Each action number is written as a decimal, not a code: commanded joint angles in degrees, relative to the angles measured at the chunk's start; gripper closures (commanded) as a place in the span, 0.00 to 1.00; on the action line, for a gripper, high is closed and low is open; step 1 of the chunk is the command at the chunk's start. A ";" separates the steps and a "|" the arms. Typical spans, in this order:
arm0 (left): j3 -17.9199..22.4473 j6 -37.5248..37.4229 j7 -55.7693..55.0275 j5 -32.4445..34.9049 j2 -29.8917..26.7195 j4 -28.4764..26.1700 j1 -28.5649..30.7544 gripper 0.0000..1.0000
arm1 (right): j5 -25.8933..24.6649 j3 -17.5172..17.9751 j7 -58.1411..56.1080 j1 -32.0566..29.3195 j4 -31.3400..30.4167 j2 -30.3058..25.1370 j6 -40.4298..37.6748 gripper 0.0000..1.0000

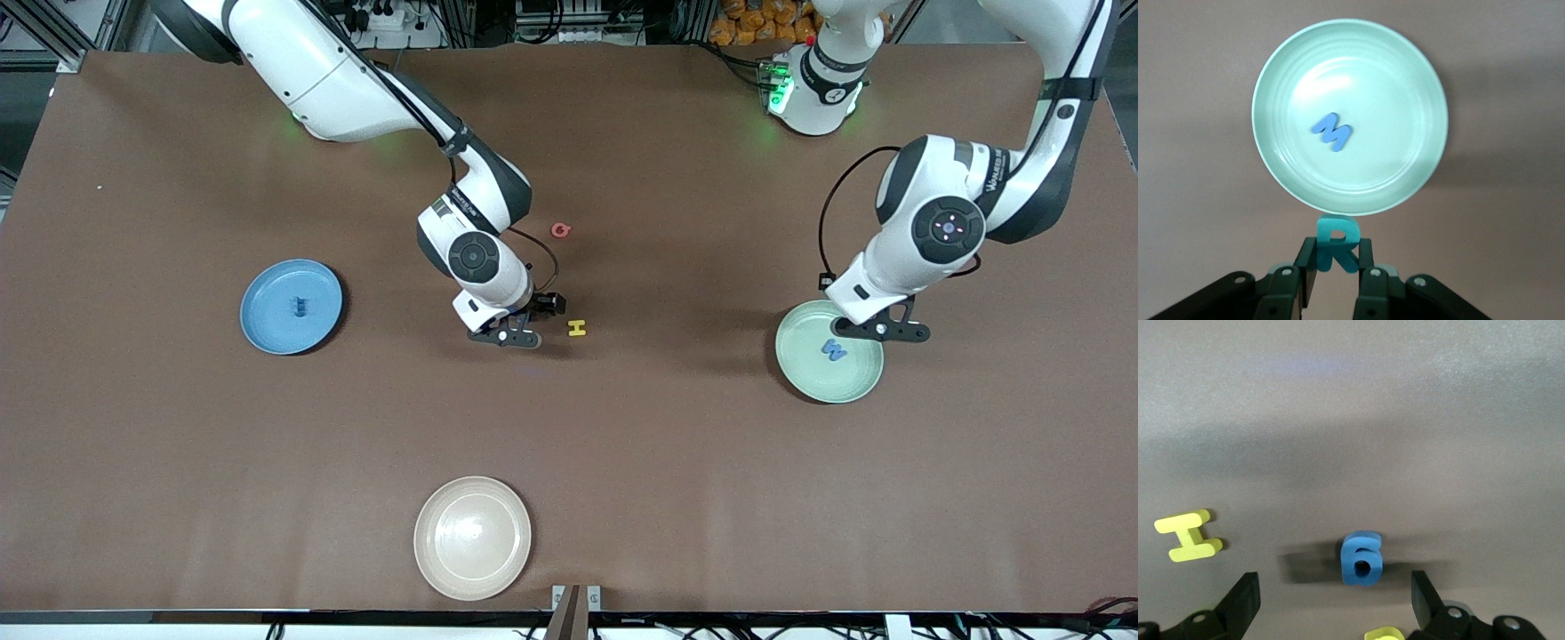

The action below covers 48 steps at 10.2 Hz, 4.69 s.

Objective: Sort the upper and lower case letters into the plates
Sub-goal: 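Place the R on the green plate while the right gripper reaches blue 6, then grasp the blue 6 with the right gripper while the left gripper returns, then drop the 6 on the blue plate while the left gripper reaches yellow H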

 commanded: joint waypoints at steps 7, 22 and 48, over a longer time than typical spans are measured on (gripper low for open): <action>4.03 8.80 1.79 -0.76 6.70 1.00 -0.49 0.00 | -2.62 0.35 1.73 -0.13 0.32 1.21 1.08 0.08; -2.81 12.74 -37.57 -4.54 3.63 1.09 -22.80 0.00 | -2.62 0.35 1.56 -0.84 -1.79 1.48 4.15 0.50; -7.39 20.75 -40.93 -4.10 4.59 2.22 -26.15 0.00 | -2.44 2.54 0.59 -5.66 -0.91 -2.47 1.18 1.00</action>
